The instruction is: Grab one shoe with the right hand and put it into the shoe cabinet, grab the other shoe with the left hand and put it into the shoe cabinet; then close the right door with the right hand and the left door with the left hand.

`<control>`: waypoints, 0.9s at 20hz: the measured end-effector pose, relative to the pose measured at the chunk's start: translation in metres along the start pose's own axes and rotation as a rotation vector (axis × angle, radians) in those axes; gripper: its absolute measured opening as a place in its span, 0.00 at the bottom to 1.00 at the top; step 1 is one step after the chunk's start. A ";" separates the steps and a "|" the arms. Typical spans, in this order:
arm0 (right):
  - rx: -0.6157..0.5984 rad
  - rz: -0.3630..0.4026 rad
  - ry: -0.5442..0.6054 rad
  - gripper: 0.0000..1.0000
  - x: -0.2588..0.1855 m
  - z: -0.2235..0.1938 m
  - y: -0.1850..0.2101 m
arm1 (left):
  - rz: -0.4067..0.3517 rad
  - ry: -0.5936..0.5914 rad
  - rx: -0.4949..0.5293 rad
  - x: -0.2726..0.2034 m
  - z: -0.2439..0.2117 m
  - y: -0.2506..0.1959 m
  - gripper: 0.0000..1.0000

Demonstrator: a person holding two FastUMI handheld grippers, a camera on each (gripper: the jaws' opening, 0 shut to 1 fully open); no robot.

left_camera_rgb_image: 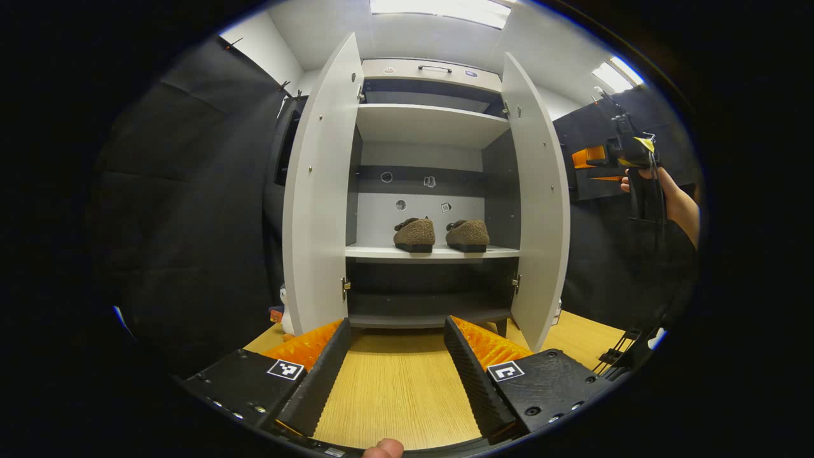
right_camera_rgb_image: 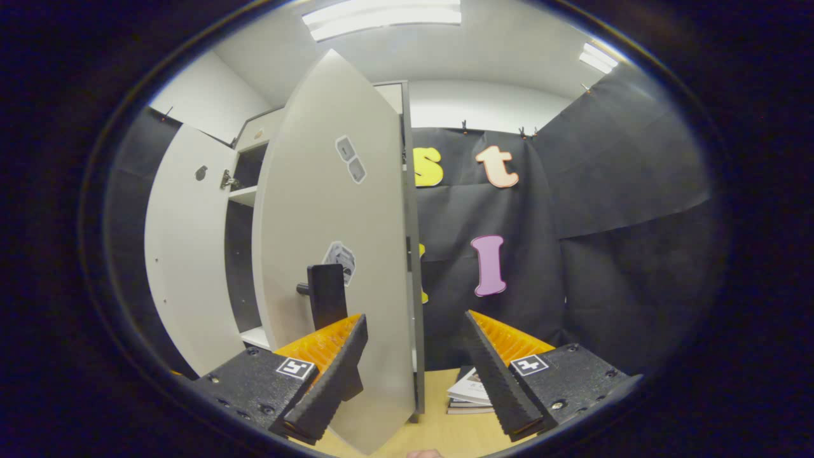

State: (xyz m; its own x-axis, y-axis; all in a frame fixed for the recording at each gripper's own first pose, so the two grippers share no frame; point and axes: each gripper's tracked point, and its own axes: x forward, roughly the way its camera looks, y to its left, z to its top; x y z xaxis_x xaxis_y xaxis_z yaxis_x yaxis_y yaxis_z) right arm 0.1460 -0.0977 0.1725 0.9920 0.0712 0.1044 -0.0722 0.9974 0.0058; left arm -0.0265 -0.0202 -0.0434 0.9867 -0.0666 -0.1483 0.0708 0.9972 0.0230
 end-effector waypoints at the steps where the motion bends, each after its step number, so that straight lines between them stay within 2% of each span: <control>1: 0.010 0.015 0.005 0.97 0.006 -0.001 0.007 | 0.006 -0.001 -0.003 0.000 0.000 0.002 0.89; 10: 0.076 0.127 -0.001 0.97 0.055 -0.015 0.081 | 0.050 0.006 -0.020 -0.002 -0.002 0.020 0.89; 11: 0.084 0.130 0.002 0.92 0.059 -0.016 0.085 | 0.056 0.003 -0.023 -0.002 -0.001 0.022 0.89; 12: 0.090 0.131 0.004 0.97 0.061 -0.017 0.087 | 0.060 0.003 -0.026 -0.004 0.000 0.024 0.89; 15: 0.094 0.105 -0.010 0.98 0.057 -0.016 0.081 | 0.060 0.002 -0.032 -0.007 0.002 0.023 0.89; 18: 0.067 0.082 -0.020 0.98 0.034 -0.016 0.075 | 0.054 -0.001 -0.029 -0.010 0.006 0.019 0.89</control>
State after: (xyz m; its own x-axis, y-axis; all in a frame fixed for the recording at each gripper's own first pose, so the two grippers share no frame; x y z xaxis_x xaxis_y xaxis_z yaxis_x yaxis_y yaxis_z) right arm 0.1755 -0.0201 0.1609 0.9802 0.1517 0.1270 -0.1606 0.9850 0.0629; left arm -0.0342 -0.0004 -0.0358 0.9891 -0.0127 -0.1468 0.0132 0.9999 0.0022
